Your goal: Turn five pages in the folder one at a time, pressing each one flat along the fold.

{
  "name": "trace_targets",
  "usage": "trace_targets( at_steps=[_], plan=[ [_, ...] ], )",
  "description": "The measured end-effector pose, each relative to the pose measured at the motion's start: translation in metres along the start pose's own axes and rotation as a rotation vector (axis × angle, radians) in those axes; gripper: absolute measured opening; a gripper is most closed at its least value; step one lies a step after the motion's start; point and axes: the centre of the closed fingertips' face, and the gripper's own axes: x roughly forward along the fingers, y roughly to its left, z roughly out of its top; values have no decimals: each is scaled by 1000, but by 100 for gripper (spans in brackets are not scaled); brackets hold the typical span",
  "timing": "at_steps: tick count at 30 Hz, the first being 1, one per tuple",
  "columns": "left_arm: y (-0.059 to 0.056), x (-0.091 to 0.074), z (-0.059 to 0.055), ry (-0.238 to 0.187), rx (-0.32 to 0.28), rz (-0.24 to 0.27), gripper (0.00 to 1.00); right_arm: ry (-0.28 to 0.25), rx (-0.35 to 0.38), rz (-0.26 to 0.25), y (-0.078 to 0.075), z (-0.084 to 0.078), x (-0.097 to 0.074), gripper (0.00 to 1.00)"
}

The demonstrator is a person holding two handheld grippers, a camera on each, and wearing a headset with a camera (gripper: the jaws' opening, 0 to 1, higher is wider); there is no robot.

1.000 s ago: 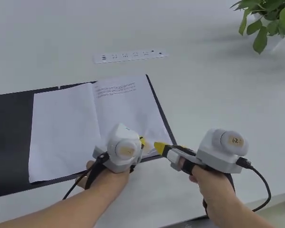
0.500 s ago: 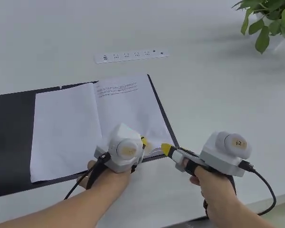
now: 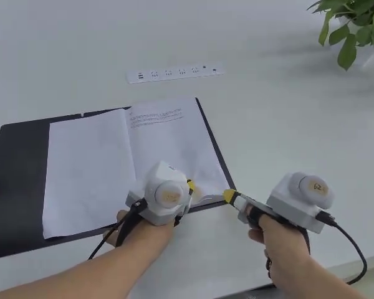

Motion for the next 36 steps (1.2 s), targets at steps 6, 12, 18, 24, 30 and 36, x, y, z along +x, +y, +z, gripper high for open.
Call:
trace_targets(
  at_steps=[6, 12, 18, 24, 30, 36],
  plan=[
    [1, -2, 1, -2, -62, -20, 0, -6, -10, 16, 8, 3, -4, 0],
    [3, -17, 2, 2, -77, -26, 9, -20, -44, 56, 21, 10, -13, 0],
    [13, -44, 8, -15, -94, -38, 18, -47, -83, 175, 58, 22, -29, 0],
    [34, -89, 14, -65, -128, -27, 25, -65, -114, 296, 110, 26, -40, 0],
    [64, -141, 2, -93, -136, 25, 27, -48, -147, 408, 167, 13, -38, 0],
    [96, -187, -17, -105, -184, 109, 28, -3, -180, 487, 212, -11, -28, 0]
  ],
)
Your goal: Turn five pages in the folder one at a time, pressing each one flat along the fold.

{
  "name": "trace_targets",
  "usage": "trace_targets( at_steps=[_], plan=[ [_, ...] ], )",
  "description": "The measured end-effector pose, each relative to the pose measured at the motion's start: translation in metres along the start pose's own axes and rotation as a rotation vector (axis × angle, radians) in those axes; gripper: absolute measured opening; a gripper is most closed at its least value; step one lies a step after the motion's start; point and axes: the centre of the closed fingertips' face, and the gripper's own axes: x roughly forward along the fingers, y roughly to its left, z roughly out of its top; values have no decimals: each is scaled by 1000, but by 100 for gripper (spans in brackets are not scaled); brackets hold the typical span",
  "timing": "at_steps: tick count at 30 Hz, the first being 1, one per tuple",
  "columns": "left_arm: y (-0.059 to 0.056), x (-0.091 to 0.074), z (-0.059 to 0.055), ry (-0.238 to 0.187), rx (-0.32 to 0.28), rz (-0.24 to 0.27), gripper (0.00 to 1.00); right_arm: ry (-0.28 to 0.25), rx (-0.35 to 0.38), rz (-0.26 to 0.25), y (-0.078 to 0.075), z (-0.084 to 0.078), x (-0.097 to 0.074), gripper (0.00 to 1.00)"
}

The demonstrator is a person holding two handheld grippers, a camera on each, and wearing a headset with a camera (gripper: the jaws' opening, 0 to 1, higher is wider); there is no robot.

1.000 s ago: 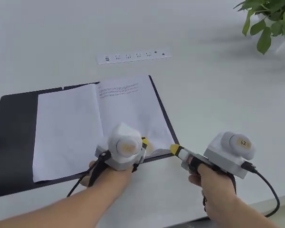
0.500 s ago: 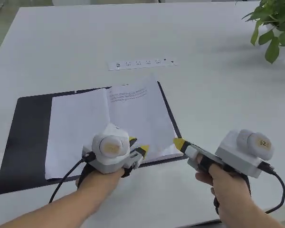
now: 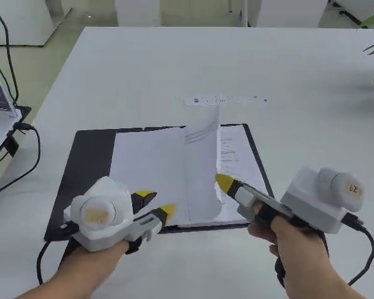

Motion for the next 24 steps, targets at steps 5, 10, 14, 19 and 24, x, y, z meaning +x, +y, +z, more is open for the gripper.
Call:
trace_targets(
  at_steps=[5, 10, 14, 19, 24],
  plan=[
    [24, -28, -5, -13, -23, 54, 28, 46, -4, 41, 23, -18, 26, 0],
    [37, -51, -7, -33, -53, 93, 28, 91, -10, 67, 40, -36, 49, 0],
    [46, -64, -14, -41, -77, 124, 28, 134, -10, 80, 50, -52, 66, 0],
    [55, -77, -22, -43, -98, 158, 28, 182, -22, 90, 57, -69, 83, 0],
    [60, -86, -27, -42, -109, 177, 28, 233, -38, 95, 62, -88, 96, 0]
  ],
)
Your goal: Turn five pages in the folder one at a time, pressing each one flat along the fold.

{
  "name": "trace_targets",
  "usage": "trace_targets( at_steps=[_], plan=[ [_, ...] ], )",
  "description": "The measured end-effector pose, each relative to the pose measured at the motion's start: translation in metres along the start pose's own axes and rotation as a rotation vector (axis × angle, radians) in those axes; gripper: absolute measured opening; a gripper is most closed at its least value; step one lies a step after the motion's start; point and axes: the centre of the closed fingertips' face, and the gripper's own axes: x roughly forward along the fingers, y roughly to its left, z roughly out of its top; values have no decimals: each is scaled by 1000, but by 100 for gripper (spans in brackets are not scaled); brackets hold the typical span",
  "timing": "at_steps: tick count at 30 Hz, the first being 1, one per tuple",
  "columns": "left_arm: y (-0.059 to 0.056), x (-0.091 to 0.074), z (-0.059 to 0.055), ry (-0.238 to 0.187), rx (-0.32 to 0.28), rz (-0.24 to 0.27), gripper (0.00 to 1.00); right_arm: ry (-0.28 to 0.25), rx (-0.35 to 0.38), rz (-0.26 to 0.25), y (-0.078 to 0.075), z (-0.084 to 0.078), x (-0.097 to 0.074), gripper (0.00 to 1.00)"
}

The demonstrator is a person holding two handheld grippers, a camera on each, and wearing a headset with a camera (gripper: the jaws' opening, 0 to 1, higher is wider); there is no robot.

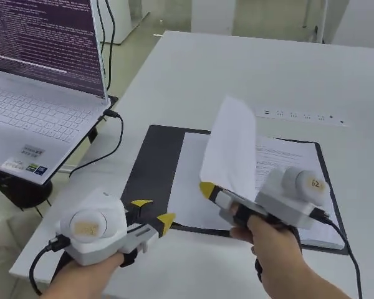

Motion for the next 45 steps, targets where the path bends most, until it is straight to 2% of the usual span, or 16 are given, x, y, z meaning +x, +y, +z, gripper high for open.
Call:
trace_targets(
  at_steps=[8, 11, 14, 17, 24, 26, 29, 34, 38, 41, 43, 45],
  plan=[
    [10, -9, -6, 14, -12, 31, 28, 107, -4, -6, -1, -34, 37, 0],
    [14, -10, -8, 20, -15, 42, 28, 139, 2, -16, -3, -44, 46, 0],
    [13, -12, -10, 28, -23, 52, 28, 174, 6, -26, -9, -55, 53, 0],
    [12, -13, -12, 38, -26, 55, 28, 205, 5, -39, -17, -65, 58, 0],
    [16, -10, -25, 73, -29, 60, 28, 235, 22, -60, -29, -78, 63, 0],
    [15, -9, -26, 76, -30, 59, 28, 244, 107, -47, -29, -83, 67, 0],
    [14, -8, -30, 89, -20, 56, 28, 268, 92, -57, -36, -90, 69, 0],
    [18, -4, -35, 102, -20, 56, 28, 287, 121, -64, -46, -97, 71, 0],
    [17, 1, -36, 115, -10, 50, 28, 282, 178, -56, -48, -97, 69, 0],
    [16, 6, -37, 125, 6, 43, 28, 274, 196, -29, -45, -95, 68, 0],
    [15, 10, -37, 132, 16, 36, 28, 268, 226, 8, -38, -91, 66, 8],
    [13, 15, -38, 138, 28, 26, 28, 233, 247, 32, -34, -82, 63, 19]
  ],
)
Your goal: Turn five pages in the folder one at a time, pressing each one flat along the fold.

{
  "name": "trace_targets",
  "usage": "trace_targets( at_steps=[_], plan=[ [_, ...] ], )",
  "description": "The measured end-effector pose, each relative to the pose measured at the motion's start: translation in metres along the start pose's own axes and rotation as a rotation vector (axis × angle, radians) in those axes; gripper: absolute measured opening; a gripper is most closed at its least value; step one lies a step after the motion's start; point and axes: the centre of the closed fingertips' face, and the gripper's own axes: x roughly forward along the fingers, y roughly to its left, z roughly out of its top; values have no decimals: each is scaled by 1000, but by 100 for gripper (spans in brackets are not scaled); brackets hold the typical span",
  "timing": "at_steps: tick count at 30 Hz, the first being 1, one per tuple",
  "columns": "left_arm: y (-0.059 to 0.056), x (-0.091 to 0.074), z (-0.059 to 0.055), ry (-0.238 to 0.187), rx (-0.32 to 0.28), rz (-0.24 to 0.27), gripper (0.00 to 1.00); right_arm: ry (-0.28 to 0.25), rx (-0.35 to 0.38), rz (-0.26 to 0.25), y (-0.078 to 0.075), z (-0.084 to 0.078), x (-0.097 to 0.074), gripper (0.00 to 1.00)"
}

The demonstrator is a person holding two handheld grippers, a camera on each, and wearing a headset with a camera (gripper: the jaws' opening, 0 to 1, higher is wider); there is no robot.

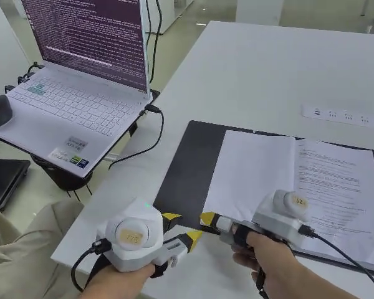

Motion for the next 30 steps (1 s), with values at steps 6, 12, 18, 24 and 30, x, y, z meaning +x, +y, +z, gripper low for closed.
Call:
trace_targets(
  at_steps=[6, 12, 18, 24, 30],
  plan=[
    [-11, 27, 4, 6, 55, -42, 24, -70, 30, 43, 3, 28, -27, 12],
    [-20, 60, 12, 8, 101, -53, 22, -149, 37, 9, -16, 61, -54, 10],
    [-12, 78, 4, 49, 86, 0, 22, -196, 36, -32, -37, 90, -75, 4],
    [-6, 76, -7, 59, 107, 32, 13, -209, 36, -78, -55, 111, -84, 0],
    [-6, 76, -6, 34, 140, 22, 13, -201, 64, -109, -69, 125, -86, 0]
  ],
)
